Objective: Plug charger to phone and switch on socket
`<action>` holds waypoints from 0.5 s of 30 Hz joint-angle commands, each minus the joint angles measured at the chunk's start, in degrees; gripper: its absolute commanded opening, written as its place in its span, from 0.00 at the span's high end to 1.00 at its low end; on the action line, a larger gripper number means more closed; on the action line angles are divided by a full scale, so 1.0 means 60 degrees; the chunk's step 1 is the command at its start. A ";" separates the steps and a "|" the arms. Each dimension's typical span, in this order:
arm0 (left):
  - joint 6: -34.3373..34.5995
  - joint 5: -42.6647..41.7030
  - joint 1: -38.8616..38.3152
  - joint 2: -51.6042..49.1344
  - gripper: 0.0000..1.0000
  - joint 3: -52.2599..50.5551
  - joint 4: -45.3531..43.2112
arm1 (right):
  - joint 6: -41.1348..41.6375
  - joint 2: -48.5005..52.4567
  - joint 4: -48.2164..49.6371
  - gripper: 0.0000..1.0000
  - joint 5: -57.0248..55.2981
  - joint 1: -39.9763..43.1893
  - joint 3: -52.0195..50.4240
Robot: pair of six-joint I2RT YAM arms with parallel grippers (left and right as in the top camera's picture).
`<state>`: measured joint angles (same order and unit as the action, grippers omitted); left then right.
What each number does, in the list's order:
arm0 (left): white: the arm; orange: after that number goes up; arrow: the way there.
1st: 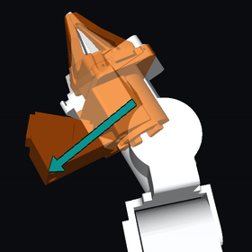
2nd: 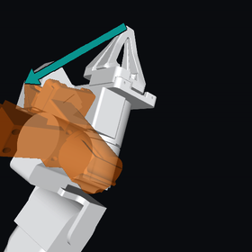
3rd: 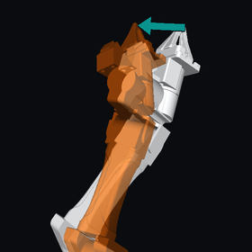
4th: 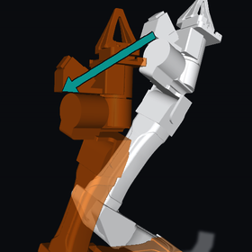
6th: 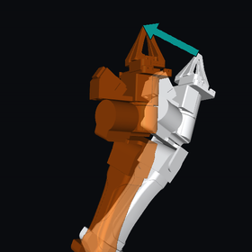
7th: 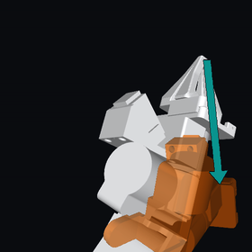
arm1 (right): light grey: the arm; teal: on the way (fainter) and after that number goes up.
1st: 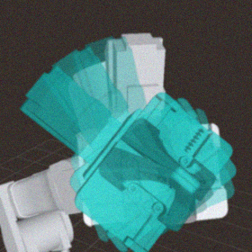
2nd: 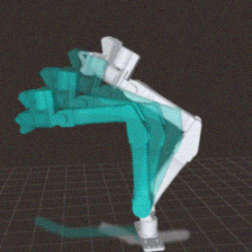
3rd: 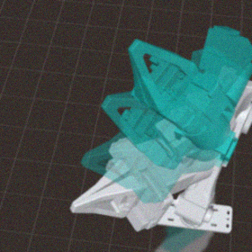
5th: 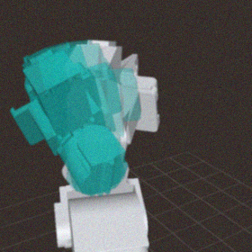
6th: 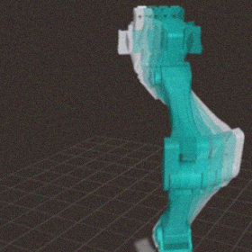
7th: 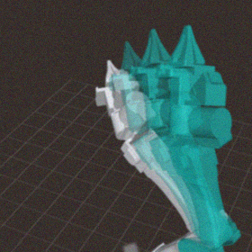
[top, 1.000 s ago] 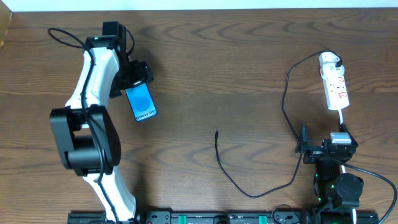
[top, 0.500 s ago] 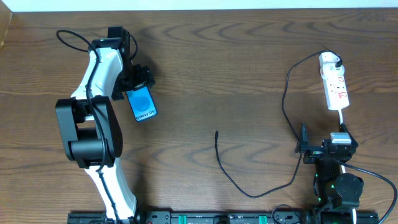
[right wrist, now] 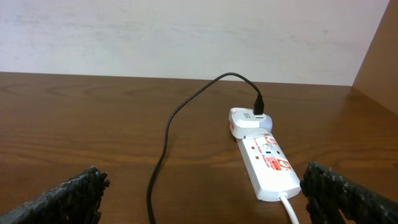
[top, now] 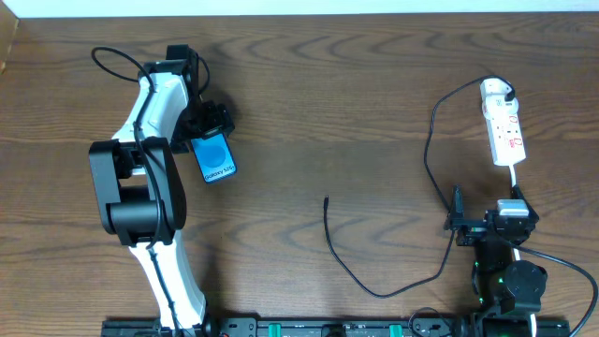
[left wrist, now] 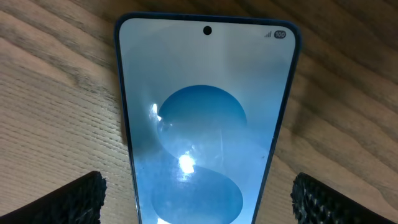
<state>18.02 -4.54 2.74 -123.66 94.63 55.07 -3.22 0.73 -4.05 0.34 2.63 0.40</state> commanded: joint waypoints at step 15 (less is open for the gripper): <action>-0.0055 0.0120 -0.0007 -0.0109 0.05 -0.0237 0.0000 | -0.0044 -0.0058 -0.0047 0.01 -0.0033 -0.0080 -0.0015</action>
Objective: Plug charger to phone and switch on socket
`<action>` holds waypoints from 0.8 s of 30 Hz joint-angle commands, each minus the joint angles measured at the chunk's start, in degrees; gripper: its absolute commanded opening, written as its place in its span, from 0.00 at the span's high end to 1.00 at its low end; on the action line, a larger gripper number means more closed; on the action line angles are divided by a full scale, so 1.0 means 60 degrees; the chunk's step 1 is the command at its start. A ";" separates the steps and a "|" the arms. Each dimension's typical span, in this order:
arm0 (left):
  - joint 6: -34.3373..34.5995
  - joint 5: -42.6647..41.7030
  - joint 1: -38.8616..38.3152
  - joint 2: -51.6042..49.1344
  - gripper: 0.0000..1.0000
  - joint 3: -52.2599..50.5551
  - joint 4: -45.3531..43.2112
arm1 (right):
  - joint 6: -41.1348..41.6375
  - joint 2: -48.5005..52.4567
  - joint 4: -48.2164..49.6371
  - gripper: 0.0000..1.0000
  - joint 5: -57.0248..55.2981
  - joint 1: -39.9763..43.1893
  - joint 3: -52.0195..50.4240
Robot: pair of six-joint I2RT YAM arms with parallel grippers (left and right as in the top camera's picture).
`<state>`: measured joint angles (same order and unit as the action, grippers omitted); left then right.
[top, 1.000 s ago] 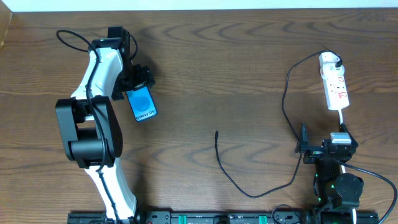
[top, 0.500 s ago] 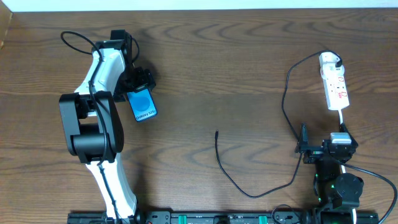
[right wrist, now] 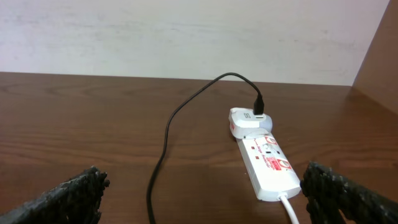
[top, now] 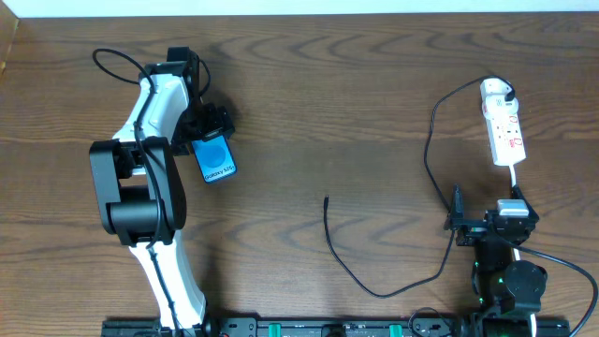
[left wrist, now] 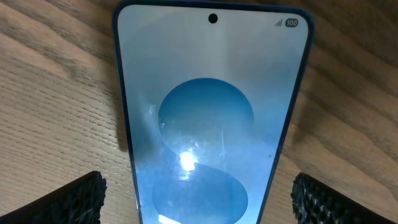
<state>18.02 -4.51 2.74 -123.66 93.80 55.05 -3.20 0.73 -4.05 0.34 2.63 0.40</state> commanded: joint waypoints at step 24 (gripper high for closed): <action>-0.0051 0.0076 -0.0007 -0.0109 0.04 -0.0255 0.0204 | -0.0047 -0.0058 -0.0047 0.01 -0.0033 -0.0080 -0.0015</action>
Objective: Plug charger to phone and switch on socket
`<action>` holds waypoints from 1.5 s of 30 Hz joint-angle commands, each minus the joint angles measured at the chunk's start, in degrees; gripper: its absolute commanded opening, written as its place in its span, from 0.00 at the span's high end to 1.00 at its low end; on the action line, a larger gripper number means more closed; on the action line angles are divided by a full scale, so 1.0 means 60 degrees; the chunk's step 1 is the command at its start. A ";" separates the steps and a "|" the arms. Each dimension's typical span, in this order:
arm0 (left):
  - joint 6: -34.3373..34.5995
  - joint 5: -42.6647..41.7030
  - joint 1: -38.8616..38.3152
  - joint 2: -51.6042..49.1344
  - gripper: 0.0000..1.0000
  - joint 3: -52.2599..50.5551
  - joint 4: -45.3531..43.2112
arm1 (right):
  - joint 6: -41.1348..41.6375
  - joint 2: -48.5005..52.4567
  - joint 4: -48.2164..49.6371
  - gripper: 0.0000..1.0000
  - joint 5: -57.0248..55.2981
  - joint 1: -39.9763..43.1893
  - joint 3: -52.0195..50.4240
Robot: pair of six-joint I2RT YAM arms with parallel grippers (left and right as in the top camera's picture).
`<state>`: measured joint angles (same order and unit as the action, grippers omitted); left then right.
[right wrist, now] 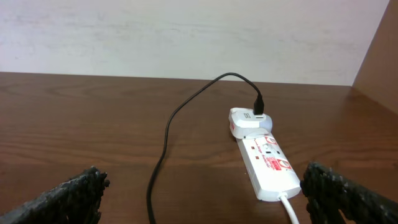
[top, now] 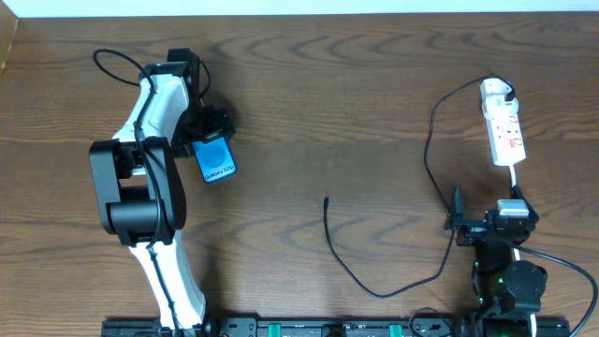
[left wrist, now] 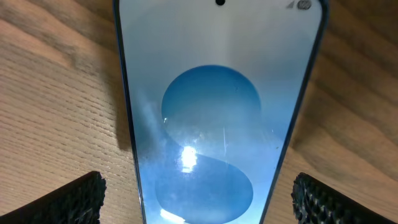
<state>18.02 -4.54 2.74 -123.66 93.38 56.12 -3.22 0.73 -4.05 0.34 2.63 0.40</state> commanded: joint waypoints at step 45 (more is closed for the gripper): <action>-0.0055 -0.0240 -0.0007 -0.0113 0.04 -0.0576 -0.0444 | -0.0044 -0.0058 -0.0047 0.01 -0.0033 -0.0080 -0.0015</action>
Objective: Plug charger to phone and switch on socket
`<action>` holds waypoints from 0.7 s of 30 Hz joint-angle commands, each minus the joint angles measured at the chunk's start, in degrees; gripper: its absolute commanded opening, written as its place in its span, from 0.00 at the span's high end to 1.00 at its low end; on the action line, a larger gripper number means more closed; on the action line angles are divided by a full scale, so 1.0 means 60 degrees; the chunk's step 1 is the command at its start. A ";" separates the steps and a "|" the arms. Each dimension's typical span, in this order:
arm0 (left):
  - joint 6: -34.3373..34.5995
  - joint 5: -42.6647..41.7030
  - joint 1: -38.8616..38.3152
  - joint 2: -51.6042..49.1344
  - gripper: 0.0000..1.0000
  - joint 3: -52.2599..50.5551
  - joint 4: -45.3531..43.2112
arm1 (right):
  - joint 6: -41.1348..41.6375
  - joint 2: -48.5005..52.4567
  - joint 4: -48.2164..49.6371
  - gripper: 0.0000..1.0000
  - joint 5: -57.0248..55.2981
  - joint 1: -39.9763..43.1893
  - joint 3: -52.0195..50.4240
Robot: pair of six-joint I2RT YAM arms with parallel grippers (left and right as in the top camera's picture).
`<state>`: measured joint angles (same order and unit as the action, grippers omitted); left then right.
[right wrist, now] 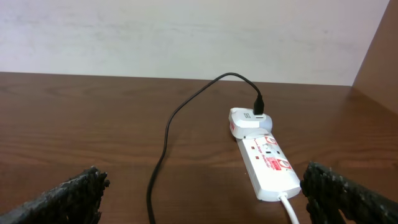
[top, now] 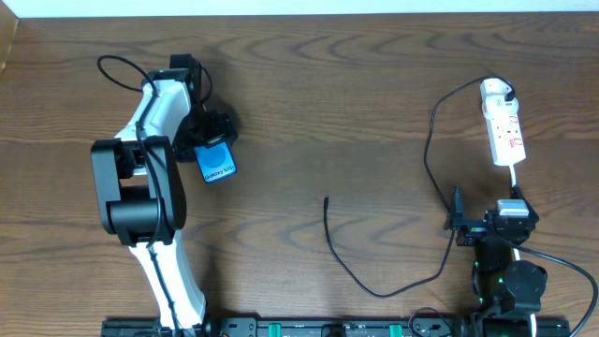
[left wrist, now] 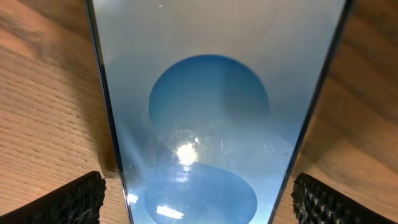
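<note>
A blue phone [top: 217, 167] lies face up at the table's left, and its lit screen [left wrist: 208, 124] fills the left wrist view. My left gripper [top: 210, 142] is open and low over the phone's near end. One textured fingertip [left wrist: 62, 202] shows on each side of the phone, and its top edge is out of that view. The black charger cable [top: 374, 281] has its free plug end [top: 326, 198] at mid-table. The cable runs to a white adapter [right wrist: 245, 121] in the white power strip [right wrist: 267, 165]. My right gripper [right wrist: 202, 199] stands open, facing the strip.
The strip's white mains lead [right wrist: 291, 208] runs back toward the right arm's base [top: 505, 276]. The left arm [top: 140, 178] lies along the table's left side. A pale wall [right wrist: 186, 37] stands behind the far table edge.
My left gripper has come closer to the phone, whose top edge with the camera hole has left the left wrist view. The phone, cable, strip and right arm have not moved.
At every earlier moment my left gripper stood open over the phone, which grew larger in the left wrist view each time and now fills it. The right gripper stayed open and still, facing the power strip. The cable's free end has lain at mid-table throughout.
</note>
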<state>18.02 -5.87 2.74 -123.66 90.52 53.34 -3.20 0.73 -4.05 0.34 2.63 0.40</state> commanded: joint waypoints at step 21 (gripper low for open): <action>-0.0051 -0.0204 -0.0007 -0.0117 0.04 -0.0259 0.0029 | -0.0047 -0.0058 -0.0047 0.01 -0.0033 -0.0080 -0.0015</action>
<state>18.02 -6.90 2.74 -123.66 89.54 53.32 -3.22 0.73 -4.08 0.34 2.63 0.40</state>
